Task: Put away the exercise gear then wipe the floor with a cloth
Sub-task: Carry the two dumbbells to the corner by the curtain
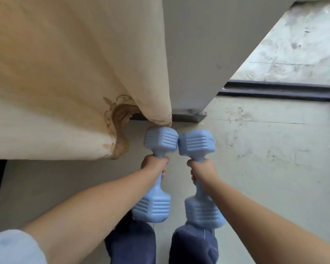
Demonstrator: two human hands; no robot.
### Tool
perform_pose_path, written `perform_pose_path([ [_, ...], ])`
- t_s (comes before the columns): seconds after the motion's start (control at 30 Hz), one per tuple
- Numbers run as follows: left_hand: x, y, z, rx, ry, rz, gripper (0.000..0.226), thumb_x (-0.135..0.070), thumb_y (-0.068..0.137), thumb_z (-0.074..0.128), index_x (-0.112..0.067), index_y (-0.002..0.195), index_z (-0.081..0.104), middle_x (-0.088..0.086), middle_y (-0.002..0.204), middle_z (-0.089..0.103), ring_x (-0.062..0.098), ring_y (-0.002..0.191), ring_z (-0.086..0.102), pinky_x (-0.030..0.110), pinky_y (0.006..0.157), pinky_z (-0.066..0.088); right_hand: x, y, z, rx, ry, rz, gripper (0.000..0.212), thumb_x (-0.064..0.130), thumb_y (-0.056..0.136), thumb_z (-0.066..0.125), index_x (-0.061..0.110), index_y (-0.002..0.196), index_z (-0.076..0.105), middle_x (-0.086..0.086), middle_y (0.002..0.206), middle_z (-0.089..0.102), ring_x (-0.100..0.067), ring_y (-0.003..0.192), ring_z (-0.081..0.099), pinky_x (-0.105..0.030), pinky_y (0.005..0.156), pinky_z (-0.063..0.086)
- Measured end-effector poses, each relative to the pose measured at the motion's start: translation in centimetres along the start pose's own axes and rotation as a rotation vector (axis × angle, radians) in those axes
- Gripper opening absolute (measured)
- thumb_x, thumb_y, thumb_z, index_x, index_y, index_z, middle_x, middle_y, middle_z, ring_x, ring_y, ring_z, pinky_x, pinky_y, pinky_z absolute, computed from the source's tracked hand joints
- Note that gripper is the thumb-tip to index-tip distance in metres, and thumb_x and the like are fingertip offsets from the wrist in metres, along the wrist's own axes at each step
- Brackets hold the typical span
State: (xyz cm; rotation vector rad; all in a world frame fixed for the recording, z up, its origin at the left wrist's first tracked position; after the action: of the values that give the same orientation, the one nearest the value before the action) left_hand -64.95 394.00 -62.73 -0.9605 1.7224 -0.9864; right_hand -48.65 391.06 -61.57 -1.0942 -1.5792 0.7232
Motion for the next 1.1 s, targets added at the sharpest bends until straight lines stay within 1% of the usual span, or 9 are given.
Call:
perform_pose_path([
  [0.13, 0.9, 6.6, 3.1, 0.003, -0.079, 0.019, 0.016, -0.015, 0.082, 0.057, -0.01, 0.067, 0.052, 0.006, 0.054, 0.05, 0.02, 0.046, 0.047, 0.026, 0.061, 0.04, -0.1, 7.2, 2.2, -0.04, 0.149, -0.039, 0.019, 0.004, 0.082, 0.053, 0.009, 0.067, 0.043, -0.01, 0.055, 0.041, -0.02, 0.046, 0.037, -0.024, 0.044, 0.032],
  [0.3, -0.2, 10.0, 4.9, 0.032, -0.093, 0.072, 0.019, -0.012, 0.083, 0.058, -0.008, 0.065, 0.053, 0.006, 0.053, 0.048, 0.019, 0.046, 0.045, 0.024, 0.057, 0.038, 1.0, 11.6, 1.5, -0.018, 0.156, -0.049, 0.017, 0.006, 0.083, 0.055, 0.009, 0.07, 0.044, -0.01, 0.055, 0.042, -0.02, 0.044, 0.039, -0.024, 0.045, 0.033],
  [0.47, -2.5, 11.1, 4.9, 0.035, -0.093, 0.104, 0.015, -0.012, 0.086, 0.057, -0.006, 0.073, 0.054, 0.007, 0.058, 0.051, 0.019, 0.048, 0.048, 0.027, 0.06, 0.042, 1.4, 12.6, 1.6, 0.011, 0.146, -0.047, 0.016, 0.005, 0.083, 0.056, 0.008, 0.072, 0.046, -0.01, 0.054, 0.042, -0.019, 0.043, 0.038, -0.023, 0.043, 0.032],
  [0.6, -1.8, 11.4, 4.9, 0.049, -0.102, 0.078, 0.018, -0.009, 0.088, 0.056, -0.007, 0.071, 0.051, 0.008, 0.06, 0.05, 0.018, 0.049, 0.047, 0.026, 0.054, 0.041, 1.1, 12.9, 2.4, 0.024, 0.159, -0.056, 0.018, 0.004, 0.084, 0.055, 0.008, 0.069, 0.046, -0.01, 0.054, 0.043, -0.02, 0.043, 0.039, -0.024, 0.045, 0.034],
  [0.87, -2.5, 11.4, 5.3, 0.186, -0.073, 0.108, 0.013, -0.01, 0.09, 0.057, -0.008, 0.08, 0.049, 0.007, 0.064, 0.051, 0.016, 0.053, 0.049, 0.026, 0.055, 0.042, 1.2, 13.3, 1.4, 0.053, 0.138, -0.025, 0.018, 0.0, 0.086, 0.052, 0.007, 0.071, 0.046, -0.011, 0.055, 0.045, -0.021, 0.044, 0.043, -0.024, 0.043, 0.037],
  [0.9, -2.7, 11.2, 5.3, 0.212, -0.044, 0.094, 0.01, -0.012, 0.091, 0.057, -0.006, 0.087, 0.051, 0.008, 0.068, 0.052, 0.017, 0.057, 0.052, 0.027, 0.059, 0.044, 1.3, 13.2, 1.1, 0.056, 0.092, -0.022, 0.016, 0.001, 0.087, 0.051, 0.006, 0.072, 0.047, -0.012, 0.057, 0.047, -0.022, 0.045, 0.045, -0.023, 0.043, 0.039],
  [0.97, -3.0, 10.6, 4.9, 0.233, 0.034, 0.049, 0.026, -0.018, 0.091, 0.058, -0.004, 0.11, 0.048, 0.012, 0.09, 0.058, 0.022, 0.08, 0.06, 0.033, 0.077, 0.049, 1.5, 12.5, 0.5, 0.077, -0.046, -0.022, 0.011, 0.004, 0.088, 0.052, 0.006, 0.077, 0.05, -0.013, 0.067, 0.051, -0.022, 0.054, 0.051, -0.023, 0.046, 0.042],
  [1.03, -3.2, 9.1, 4.1, 0.218, 0.146, 0.019, 0.049, -0.022, 0.091, 0.058, -0.006, 0.133, 0.037, 0.012, 0.125, 0.051, 0.027, 0.114, 0.052, 0.038, 0.096, 0.042, 1.9, 11.0, 0.4, 0.095, -0.209, -0.026, 0.011, 0.013, 0.089, 0.055, 0.003, 0.092, 0.052, -0.014, 0.085, 0.054, -0.025, 0.074, 0.054, -0.03, 0.063, 0.046],
  [1.1, -3.3, 6.4, 3.4, 0.204, 0.266, 0.028, 0.065, -0.022, 0.092, 0.055, -0.009, 0.147, 0.022, 0.01, 0.143, 0.038, 0.028, 0.127, 0.043, 0.035, 0.096, 0.038, 2.1, 8.4, 0.1, 0.096, -0.308, -0.017, 0.031, 0.017, 0.09, 0.056, -0.001, 0.114, 0.05, -0.016, 0.103, 0.053, -0.028, 0.092, 0.052, -0.041, 0.083, 0.046],
])
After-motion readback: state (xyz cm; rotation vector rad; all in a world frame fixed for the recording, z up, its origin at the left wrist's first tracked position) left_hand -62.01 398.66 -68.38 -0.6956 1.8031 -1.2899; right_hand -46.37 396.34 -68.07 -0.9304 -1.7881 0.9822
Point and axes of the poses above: each hand's wrist, its own y-axis towards the middle knuckle, its own z-axis out of the palm, x = y × z, the point moved 5 cm from there along y, towards the middle knuckle
